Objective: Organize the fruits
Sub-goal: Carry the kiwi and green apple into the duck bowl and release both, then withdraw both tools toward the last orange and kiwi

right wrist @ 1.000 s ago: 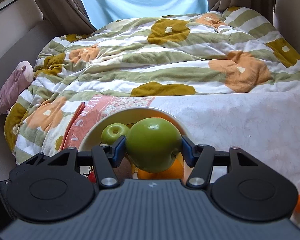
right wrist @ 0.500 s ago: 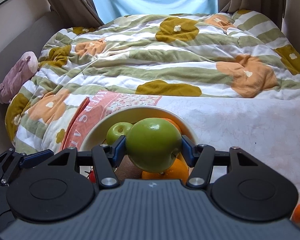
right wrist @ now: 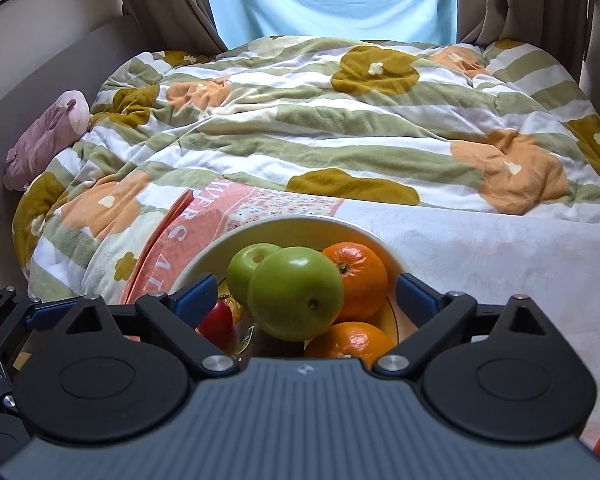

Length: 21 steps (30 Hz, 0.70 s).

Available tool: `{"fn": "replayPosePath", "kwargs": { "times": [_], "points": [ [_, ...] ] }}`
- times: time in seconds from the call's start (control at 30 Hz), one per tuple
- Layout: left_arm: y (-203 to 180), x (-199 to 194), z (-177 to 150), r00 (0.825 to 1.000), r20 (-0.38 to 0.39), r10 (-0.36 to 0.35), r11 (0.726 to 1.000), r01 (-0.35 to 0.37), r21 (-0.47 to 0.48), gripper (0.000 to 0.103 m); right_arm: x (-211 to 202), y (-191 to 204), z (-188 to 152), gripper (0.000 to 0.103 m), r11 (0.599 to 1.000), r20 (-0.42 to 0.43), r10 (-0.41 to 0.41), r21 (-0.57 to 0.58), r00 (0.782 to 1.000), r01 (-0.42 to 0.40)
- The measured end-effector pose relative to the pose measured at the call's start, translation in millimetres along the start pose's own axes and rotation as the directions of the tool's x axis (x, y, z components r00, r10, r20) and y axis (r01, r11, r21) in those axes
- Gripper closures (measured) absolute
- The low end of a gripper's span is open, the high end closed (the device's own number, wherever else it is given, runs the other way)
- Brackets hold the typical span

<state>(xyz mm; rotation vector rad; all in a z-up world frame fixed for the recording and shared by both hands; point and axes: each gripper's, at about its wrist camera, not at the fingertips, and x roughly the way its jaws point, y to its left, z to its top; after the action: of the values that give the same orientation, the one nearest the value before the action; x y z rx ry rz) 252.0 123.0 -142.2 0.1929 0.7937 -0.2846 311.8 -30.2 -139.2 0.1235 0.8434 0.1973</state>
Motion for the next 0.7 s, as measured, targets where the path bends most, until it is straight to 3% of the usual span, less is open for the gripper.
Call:
{"fn": "replayPosePath", "kwargs": {
  "times": [0.37, 0.7],
  "points": [
    [-5.2, -9.4, -1.2, 1.000, 0.015, 0.004, 1.000, -0.005, 0.008, 0.004, -21.2, -3.7, -2.6, 0.000, 1.000, 0.042, -0.012, 0.007, 0.999, 0.012],
    [-18.4, -50.4, 10.8, 0.996, 0.083, 0.036, 0.999, -0.038, 0.012, 0.004, -85.6, -12.5, -4.8, 0.000, 0.999, 0.116, -0.038, 0.015, 0.992, 0.037]
  ]
}}
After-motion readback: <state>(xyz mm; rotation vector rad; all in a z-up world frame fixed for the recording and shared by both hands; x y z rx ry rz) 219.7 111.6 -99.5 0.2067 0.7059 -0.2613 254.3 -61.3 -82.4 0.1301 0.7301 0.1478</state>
